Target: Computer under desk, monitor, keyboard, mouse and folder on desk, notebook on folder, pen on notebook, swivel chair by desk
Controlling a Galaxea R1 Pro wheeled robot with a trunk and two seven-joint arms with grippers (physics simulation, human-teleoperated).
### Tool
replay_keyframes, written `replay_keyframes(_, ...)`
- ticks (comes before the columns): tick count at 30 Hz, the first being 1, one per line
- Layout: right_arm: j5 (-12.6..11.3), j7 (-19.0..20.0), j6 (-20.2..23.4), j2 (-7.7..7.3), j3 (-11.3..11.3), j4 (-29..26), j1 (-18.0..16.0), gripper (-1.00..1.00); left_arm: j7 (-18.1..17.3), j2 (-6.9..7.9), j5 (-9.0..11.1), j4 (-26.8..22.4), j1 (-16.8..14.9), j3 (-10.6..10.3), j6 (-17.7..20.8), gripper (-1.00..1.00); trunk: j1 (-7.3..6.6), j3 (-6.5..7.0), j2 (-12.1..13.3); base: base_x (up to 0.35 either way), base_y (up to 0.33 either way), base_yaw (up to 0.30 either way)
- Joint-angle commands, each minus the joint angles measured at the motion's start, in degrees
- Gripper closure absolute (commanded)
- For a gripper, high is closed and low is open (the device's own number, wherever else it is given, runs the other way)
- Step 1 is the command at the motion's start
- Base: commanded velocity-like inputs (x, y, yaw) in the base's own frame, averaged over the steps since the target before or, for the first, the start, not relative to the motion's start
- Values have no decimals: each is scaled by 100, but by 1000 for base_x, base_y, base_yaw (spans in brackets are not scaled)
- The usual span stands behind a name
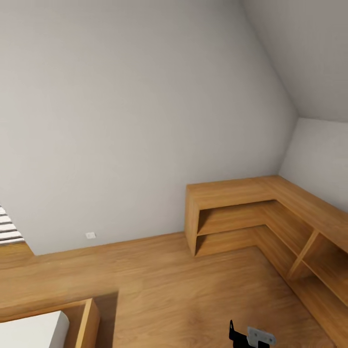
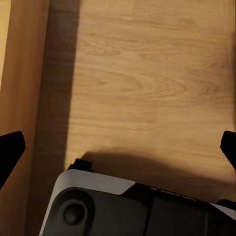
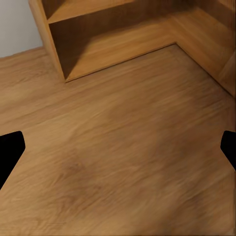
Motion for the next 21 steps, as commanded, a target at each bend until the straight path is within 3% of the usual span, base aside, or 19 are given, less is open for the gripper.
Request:
replay_keyframes(1, -16, -34, -16, 3, 49, 12, -8, -100, 14, 3, 55, 3, -4, -47, -24, -100, 5, -13, -12, 95, 0, -255)
replay_keyframes(21, -32, -34, -17, -9, 49, 12, -10, -100, 79, 15, 85, 11, -4, -28, 24, -100, 5, -13, -12, 14, 0, -258)
